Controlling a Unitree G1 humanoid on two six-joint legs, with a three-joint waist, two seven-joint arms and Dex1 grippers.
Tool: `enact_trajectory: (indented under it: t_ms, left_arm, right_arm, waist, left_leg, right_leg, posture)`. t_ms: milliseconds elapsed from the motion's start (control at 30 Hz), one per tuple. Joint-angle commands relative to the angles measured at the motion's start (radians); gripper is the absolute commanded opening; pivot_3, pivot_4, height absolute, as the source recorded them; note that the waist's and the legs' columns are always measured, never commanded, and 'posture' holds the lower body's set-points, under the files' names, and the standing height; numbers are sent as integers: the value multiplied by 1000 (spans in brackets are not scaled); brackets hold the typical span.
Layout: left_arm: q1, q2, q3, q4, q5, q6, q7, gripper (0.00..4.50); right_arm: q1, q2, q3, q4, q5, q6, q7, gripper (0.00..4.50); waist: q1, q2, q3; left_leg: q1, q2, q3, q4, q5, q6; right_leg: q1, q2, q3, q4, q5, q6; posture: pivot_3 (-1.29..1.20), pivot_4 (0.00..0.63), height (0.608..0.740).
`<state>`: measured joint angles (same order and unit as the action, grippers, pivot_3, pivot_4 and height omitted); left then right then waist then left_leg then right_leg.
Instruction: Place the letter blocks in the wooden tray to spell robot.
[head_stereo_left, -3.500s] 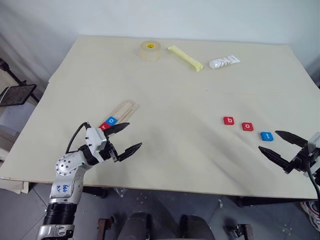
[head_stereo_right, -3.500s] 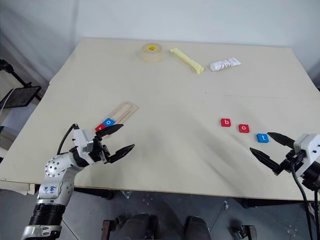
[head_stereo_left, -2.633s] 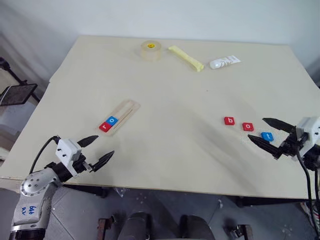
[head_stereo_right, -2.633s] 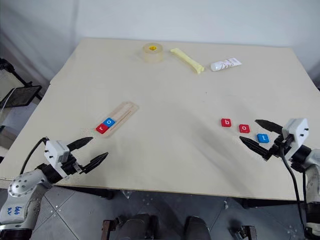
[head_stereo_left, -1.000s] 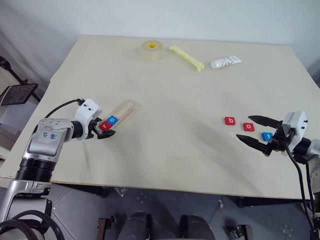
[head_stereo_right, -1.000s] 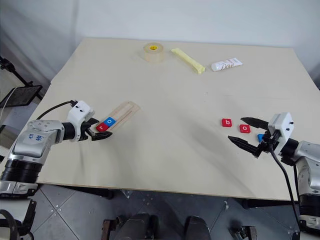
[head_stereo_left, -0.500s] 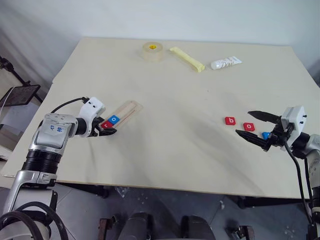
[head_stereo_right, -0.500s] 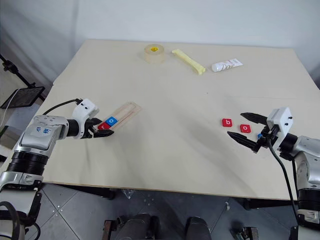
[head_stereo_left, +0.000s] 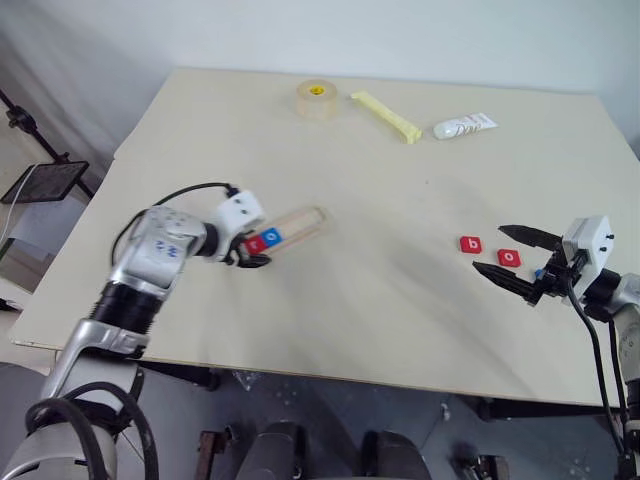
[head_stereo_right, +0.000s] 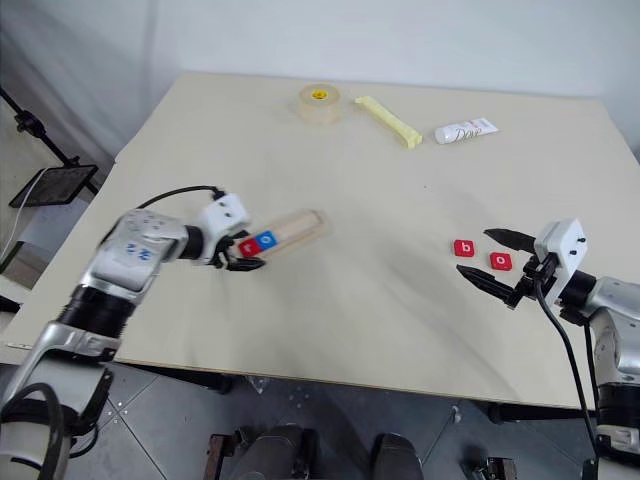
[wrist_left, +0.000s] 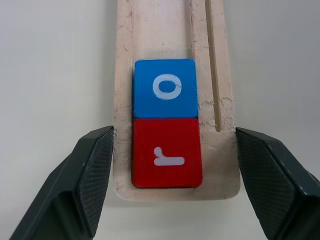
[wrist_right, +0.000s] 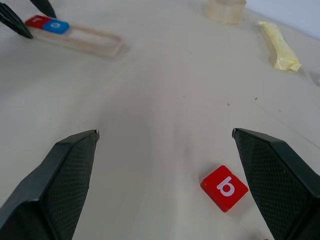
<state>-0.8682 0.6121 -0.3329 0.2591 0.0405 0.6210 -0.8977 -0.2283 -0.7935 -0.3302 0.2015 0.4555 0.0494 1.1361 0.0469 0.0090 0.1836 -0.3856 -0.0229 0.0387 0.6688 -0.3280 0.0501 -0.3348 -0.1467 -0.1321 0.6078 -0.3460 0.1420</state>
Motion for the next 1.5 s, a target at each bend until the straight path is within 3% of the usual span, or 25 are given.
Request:
enact_trajectory:
  t_ms: [33,267,533,1033,1133,1333,1500]
  left_arm:
    - [-47,-17,-26,-57,13,-12,-42,3399]
    - [-78,-130,-146,-136,28,-19,-121,3399]
    - [-59,-192,-230,-249,40,-3,-173,3399]
    - [-65,-260,-274,-251,71,17,-162,3399]
    - [-63,-259,-281,-255,79,4,-168,4403]
    - [-53,-242,-253,-277,77,4,-167,4459]
    - [-37,-208,-81,-276,-14,-44,-143,4459]
  right_arm:
    - [51,11,-55,-70,37,8,-31,4500]
    - [227,26,-131,-199,68,4,-64,4500]
    - [388,50,-229,-300,86,8,-121,4500]
    - [490,73,-279,-378,109,11,-171,4500]
    - [493,72,-282,-382,111,12,-176,4500]
    - [488,64,-283,-380,111,17,-180,4500]
    - [481,48,-291,-373,113,25,-177,4500]
  waist:
    - [-1,0,0]
    - [3,-1,1]
    - [2,-2,1]
    - [4,-1,1]
    - [4,-1,1]
    - [3,-1,1]
    - [2,-1,1]
  left_leg:
    - [-5,0,1,1,0,0]
    - [-6,-1,1,1,0,0]
    - [-6,0,2,4,0,1]
    - [-7,0,2,9,0,2]
    - [-7,0,2,10,0,2]
    - [-7,0,2,10,0,2]
    - [-7,1,2,11,0,2]
  right_leg:
    - [-6,0,0,4,0,0]
    - [-8,0,-1,4,0,1]
    - [-7,0,0,3,1,1]
    - [-5,0,0,3,1,1]
    - [-5,0,0,3,1,1]
    - [-5,0,0,3,1,1]
    - [-5,0,0,4,1,1]
  posture:
    - [0,150,740]
    - [0,150,740]
    - [0,150,740]
    - [0,150,740]
    - [0,150,740]
    - [0,150,740]
    - [0,150,740]
